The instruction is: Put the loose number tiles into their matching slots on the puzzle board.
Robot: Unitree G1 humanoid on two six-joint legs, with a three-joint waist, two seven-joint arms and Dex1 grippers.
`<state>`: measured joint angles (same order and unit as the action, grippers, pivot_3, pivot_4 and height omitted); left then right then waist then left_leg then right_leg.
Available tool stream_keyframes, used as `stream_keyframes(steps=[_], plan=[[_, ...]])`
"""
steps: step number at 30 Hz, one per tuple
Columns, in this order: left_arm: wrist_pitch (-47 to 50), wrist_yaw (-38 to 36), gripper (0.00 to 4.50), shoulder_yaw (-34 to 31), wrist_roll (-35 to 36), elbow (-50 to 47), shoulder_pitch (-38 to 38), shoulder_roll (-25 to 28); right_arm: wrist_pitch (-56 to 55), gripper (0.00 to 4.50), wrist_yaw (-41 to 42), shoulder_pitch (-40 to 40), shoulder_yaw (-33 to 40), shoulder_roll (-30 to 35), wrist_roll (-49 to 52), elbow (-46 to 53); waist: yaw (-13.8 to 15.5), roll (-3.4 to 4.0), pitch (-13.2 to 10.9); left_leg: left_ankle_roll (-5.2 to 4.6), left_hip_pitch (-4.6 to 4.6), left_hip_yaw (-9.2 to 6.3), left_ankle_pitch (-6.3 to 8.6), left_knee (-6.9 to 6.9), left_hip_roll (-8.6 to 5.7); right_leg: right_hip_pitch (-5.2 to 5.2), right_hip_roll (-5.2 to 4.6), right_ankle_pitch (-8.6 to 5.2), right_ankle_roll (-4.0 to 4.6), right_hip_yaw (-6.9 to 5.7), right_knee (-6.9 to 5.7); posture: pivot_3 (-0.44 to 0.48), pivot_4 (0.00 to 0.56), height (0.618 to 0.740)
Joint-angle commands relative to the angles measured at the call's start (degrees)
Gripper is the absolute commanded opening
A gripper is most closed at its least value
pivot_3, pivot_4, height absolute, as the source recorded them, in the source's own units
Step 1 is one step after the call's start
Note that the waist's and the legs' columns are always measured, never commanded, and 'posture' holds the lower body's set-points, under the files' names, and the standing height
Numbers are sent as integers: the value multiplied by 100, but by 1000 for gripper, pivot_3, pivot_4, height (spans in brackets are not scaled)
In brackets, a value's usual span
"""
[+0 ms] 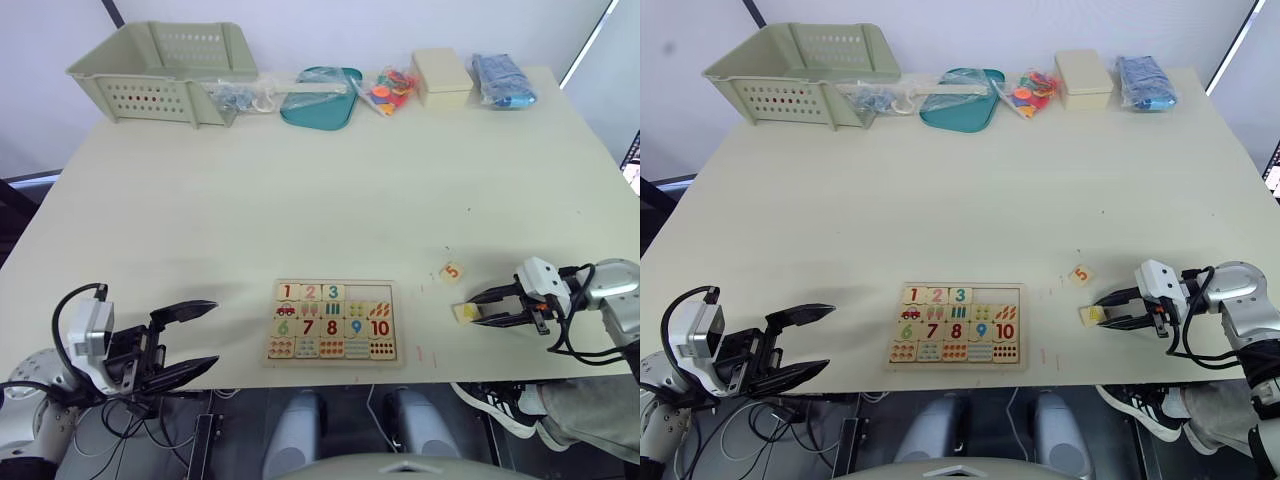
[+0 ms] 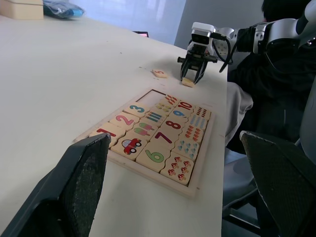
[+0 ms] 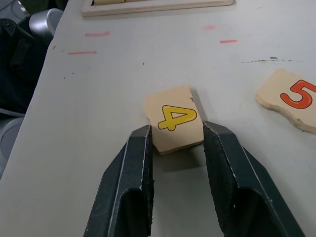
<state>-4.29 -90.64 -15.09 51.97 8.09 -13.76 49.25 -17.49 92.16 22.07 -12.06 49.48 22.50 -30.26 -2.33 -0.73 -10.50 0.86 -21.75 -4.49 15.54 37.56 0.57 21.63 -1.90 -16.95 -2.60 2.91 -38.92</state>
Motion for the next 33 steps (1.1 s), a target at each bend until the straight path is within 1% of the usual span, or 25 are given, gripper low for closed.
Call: stream_keyframes(steps=[1,4,7,9,11,13,16,20,22,26,29,33], plan=[[-28,-186,4500,-80,83,-98,4,-9,328,923,-122,-175,282,108,-18,476,1,0,0,0,0,0,0,0,0,0,0,0,0,0,0,0,150,740],[8,-186,4500,-110,79,-126,32,-28,1090,923,-494,-439,470,335,-1,1377,11,7,-4,0,-4,-4,0,0,0,3,0,0,0,-2,1,0,150,740],[50,-186,4500,-167,98,-158,39,-18,2572,923,-1245,-810,767,783,224,3184,14,27,-14,0,-14,-7,0,0,-2,10,-2,0,0,-3,0,0,150,740],[67,-186,4500,-191,103,-186,36,-25,3168,923,-1681,-928,903,948,156,3915,6,27,-14,0,-11,-7,0,0,-3,9,-2,0,0,-2,0,0,150,740],[128,-186,4500,-204,121,-242,86,-33,4666,923,-2300,-685,921,1188,378,4903,2,30,-16,0,-10,-9,0,0,-1,8,1,0,0,-4,0,0,150,740],[187,-186,4500,-176,130,-295,150,-36,6004,923,-2702,-257,810,1266,739,5561,-5,33,-17,0,-11,-5,0,0,-1,11,0,0,0,1,-1,0,150,740],[256,-186,4500,-142,122,-327,237,-35,7184,923,-3127,271,599,1144,1023,6062,14,26,-13,1,-13,-15,0,0,0,10,0,0,0,-8,4,0,150,740],[315,-186,4500,-91,106,-321,330,26,8492,923,-3878,1234,15,586,1030,6386,16,24,-12,1,-34,-17,0,0,-3,27,-6,-1,0,-11,9,0,150,740],[342,-186,4500,-78,104,-343,356,36,8852,923,-4106,1534,-222,310,1035,6495,12,24,-12,0,-49,-18,0,-1,-4,43,-6,-1,0,-13,8,0,150,740],[401,-186,4500,-55,109,-401,358,70,9584,923,-4547,2068,-736,-232,1003,6539,17,21,-10,2,-115,-30,-1,3,-5,104,-8,0,1,-26,2,0,150,740],[443,-186,4500,-45,101,-437,363,86,9931,923,-4858,2442,-1099,-665,915,6409,-30,21,-10,1,-117,-23,-1,3,-7,107,-15,0,0,-30,4,0,150,740],[508,-186,4500,-60,75,-489,436,62,10186,923,-5134,2593,-1292,-1006,899,6306,-14,21,-10,1,-112,-23,-1,3,-4,112,-11,1,2,-34,-6,0,150,740]])
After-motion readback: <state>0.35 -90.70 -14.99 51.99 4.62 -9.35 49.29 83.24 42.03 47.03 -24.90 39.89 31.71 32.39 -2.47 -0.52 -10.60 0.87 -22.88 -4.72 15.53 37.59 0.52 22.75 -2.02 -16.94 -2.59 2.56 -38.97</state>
